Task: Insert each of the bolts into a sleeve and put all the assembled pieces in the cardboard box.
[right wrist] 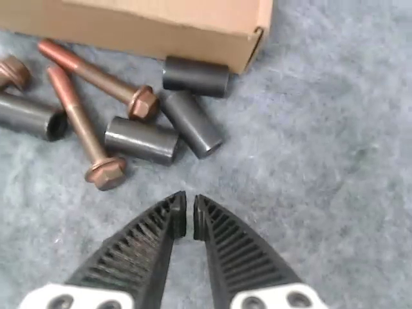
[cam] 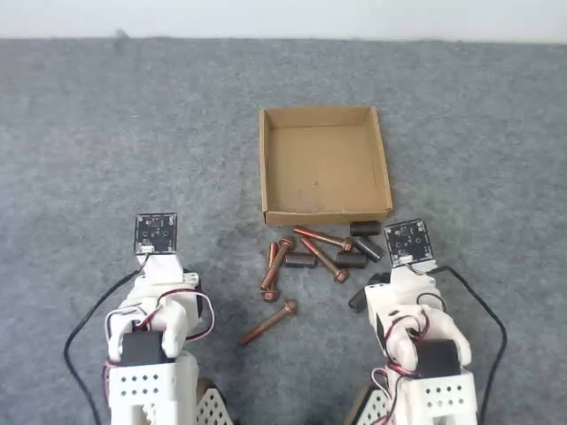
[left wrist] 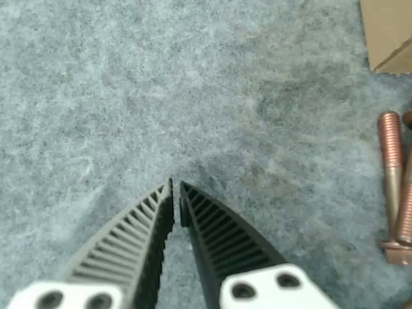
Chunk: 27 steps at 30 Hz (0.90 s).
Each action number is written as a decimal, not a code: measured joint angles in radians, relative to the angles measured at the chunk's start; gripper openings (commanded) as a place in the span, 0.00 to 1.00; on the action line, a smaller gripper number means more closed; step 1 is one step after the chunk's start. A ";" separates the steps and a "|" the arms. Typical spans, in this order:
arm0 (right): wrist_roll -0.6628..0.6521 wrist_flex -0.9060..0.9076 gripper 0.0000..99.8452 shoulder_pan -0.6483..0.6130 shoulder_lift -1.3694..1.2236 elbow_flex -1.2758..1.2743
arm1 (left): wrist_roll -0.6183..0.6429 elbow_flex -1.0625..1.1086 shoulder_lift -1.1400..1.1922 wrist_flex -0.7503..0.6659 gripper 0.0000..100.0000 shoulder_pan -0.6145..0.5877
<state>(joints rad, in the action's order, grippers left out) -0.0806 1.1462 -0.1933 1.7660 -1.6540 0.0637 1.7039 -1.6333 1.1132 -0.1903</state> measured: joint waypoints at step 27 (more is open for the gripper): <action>0.127 0.009 0.02 -0.017 0.000 0.064 | 0.000 0.000 0.000 0.000 0.01 0.000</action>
<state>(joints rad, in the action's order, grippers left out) 0.0468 1.1554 -0.2102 1.7660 -1.5896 0.0637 1.7039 -1.6333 1.1132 -0.1903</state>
